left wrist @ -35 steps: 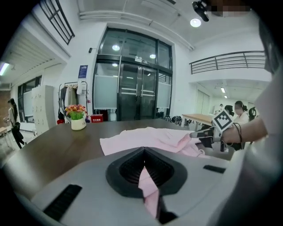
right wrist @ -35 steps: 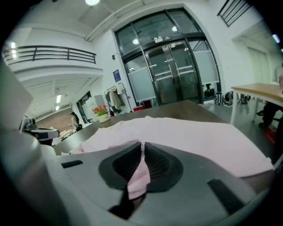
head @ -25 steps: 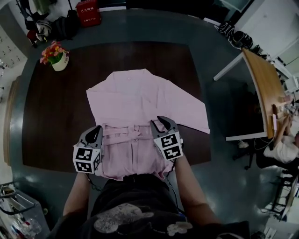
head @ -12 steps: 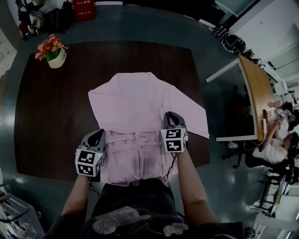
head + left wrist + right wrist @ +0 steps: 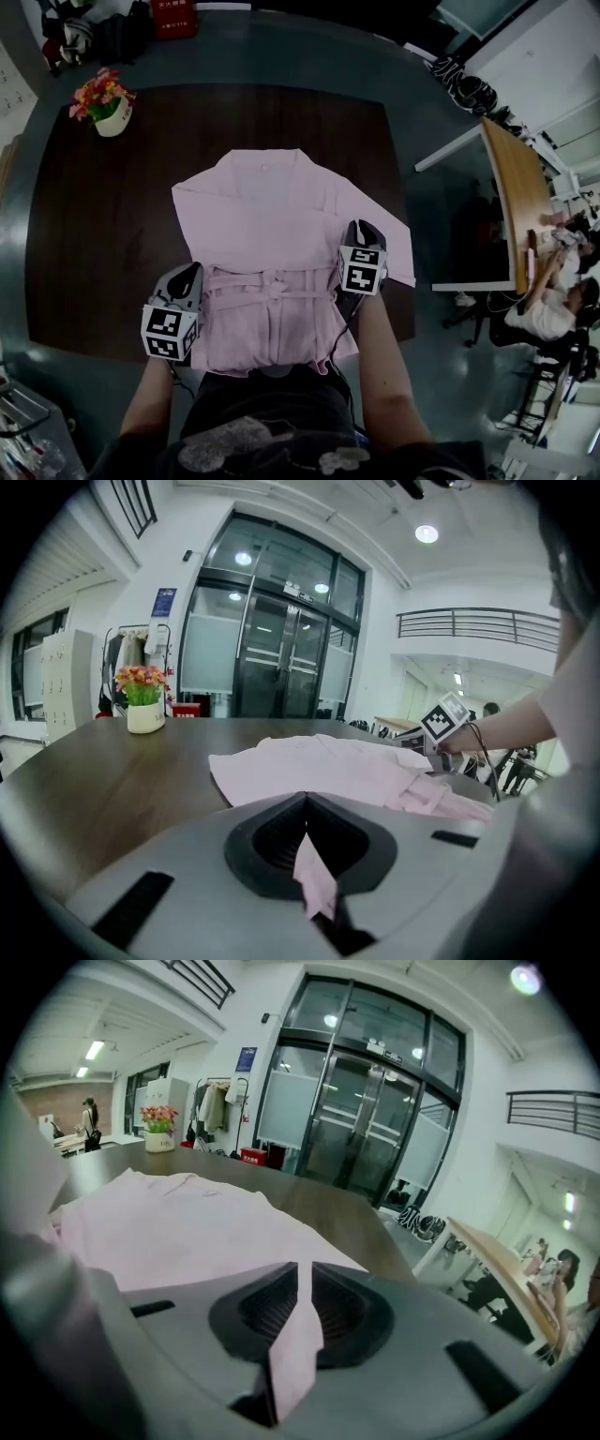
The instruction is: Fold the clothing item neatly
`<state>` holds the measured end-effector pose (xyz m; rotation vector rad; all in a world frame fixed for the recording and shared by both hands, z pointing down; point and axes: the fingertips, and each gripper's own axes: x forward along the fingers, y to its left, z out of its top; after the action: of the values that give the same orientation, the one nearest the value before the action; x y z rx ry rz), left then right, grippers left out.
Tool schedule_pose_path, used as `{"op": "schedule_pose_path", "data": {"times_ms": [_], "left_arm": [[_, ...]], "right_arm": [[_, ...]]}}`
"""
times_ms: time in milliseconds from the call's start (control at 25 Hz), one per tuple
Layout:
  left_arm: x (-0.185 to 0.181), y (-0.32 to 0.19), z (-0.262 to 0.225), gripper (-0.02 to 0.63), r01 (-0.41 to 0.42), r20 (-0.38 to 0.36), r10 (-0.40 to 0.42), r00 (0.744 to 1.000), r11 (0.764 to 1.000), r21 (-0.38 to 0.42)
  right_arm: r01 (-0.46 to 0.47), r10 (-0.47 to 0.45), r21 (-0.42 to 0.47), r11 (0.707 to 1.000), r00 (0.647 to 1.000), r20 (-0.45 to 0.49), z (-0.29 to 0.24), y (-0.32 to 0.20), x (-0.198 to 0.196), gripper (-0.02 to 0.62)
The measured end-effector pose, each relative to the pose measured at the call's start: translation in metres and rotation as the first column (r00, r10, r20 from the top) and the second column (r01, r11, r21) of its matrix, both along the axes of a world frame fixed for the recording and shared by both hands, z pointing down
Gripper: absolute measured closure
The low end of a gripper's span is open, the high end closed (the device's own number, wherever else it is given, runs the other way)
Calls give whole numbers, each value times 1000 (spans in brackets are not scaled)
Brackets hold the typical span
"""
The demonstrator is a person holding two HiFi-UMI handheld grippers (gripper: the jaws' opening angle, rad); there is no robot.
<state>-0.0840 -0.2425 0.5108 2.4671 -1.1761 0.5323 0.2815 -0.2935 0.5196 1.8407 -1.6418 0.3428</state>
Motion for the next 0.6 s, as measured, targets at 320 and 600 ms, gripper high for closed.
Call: {"op": "schedule_pose_path", "data": {"times_ms": [320,600], "left_arm": [[72,27,-18,595,47,12,-47,999,998,35],[160,62,-38,595,109,51,-114,992,991,80]], "right_arm": [[262,-236,-140,955,955,178,34,30,-47,578],[202,-189,-51,978,964,187,20,38,27,578]]}}
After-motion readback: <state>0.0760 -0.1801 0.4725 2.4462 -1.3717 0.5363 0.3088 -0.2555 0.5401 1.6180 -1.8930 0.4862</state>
